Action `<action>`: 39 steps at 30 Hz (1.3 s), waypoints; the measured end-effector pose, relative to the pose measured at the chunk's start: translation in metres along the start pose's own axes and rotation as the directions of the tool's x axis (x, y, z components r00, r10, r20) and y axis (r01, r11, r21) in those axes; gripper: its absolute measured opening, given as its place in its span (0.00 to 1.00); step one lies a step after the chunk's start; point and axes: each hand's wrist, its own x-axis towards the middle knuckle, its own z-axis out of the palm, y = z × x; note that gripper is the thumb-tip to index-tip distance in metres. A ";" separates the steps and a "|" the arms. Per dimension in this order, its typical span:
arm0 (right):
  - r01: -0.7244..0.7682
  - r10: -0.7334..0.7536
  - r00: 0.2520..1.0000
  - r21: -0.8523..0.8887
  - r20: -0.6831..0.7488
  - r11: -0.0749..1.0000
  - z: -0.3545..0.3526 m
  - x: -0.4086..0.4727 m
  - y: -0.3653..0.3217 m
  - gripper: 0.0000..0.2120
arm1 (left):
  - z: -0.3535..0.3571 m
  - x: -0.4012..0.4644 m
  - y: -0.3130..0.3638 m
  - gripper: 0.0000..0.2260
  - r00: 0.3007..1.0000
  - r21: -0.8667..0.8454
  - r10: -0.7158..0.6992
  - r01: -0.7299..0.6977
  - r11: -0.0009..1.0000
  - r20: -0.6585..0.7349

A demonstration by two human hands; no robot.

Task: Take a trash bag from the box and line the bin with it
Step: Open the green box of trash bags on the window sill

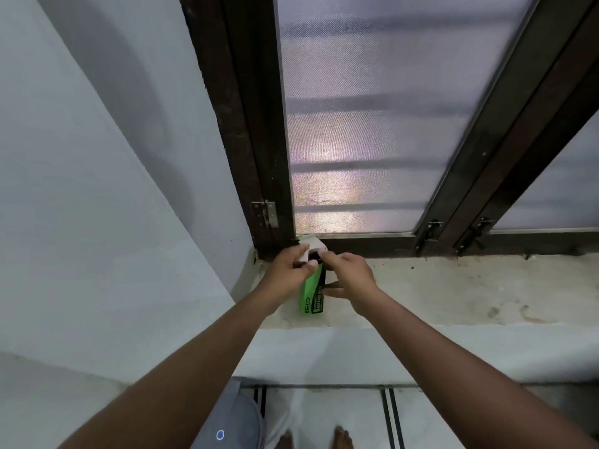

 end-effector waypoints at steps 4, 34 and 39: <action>-0.053 0.057 0.998 0.144 -0.020 0.988 0.002 0.001 -0.001 0.13 | 0.012 0.000 -0.002 0.40 0.998 0.262 0.052 -0.058 0.963 0.029; -0.221 0.121 0.970 0.565 0.210 0.795 -0.028 -0.023 -0.010 0.16 | -0.002 -0.008 0.105 0.18 0.806 0.866 0.332 -0.408 -0.290 0.490; -0.199 0.147 0.979 0.476 0.144 0.857 -0.045 -0.027 -0.011 0.06 | -0.017 0.001 0.077 0.27 0.939 0.922 0.225 -0.310 0.230 0.260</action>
